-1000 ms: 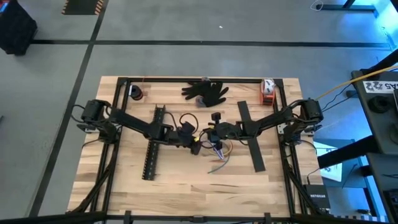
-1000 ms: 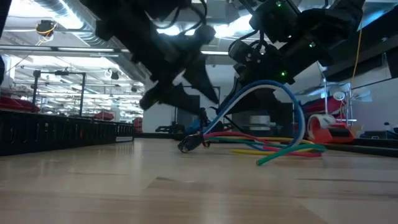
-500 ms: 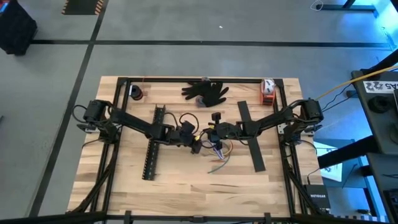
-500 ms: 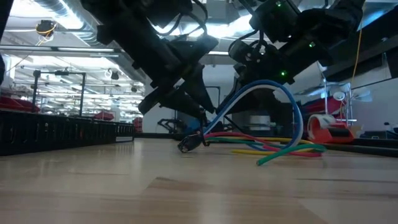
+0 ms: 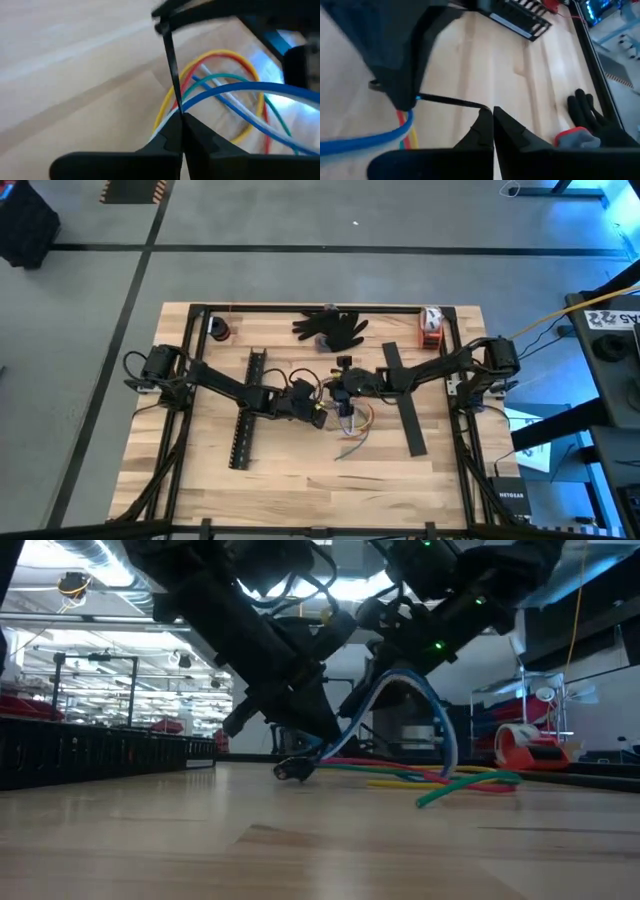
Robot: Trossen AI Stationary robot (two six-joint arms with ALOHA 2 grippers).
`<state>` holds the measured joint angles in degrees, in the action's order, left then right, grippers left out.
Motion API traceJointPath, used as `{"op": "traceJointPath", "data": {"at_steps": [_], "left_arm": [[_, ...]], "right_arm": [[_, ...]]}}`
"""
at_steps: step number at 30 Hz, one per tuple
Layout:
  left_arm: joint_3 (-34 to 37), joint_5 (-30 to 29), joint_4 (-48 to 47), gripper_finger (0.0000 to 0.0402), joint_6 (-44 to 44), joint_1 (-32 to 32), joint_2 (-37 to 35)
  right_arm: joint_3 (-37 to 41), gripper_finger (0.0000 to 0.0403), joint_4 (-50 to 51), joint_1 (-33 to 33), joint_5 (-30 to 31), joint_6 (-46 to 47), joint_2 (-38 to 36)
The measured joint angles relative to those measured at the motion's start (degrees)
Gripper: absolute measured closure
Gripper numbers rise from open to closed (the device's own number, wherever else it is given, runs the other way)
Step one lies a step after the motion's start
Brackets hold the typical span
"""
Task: Ziptie cables
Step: Wrap the cable wires together using the black zip tie
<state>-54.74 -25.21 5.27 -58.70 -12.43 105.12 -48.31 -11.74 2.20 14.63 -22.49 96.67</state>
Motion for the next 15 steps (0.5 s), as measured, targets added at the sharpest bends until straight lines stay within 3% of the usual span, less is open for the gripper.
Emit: {"op": "traceJointPath", "data": {"at_steps": [2,6,15], "left_arm": [[-0.04,-0.14,-0.97,0.0401,-0.98,-0.88,0.00],[0.22,4.08,-4.53,0.0401,-1.21,-3.69,0.50],[0.15,1.13,-5.70,0.0401,-2.46,-6.34,0.41]], "right_arm": [[-0.30,0.0403,1.49,2.60,-0.48,0.60,-1.16],[-0.88,0.0403,2.08,7.79,5.05,1.45,-5.03],[-0.73,0.0403,6.86,13.26,-4.87,5.46,-10.76]]}}
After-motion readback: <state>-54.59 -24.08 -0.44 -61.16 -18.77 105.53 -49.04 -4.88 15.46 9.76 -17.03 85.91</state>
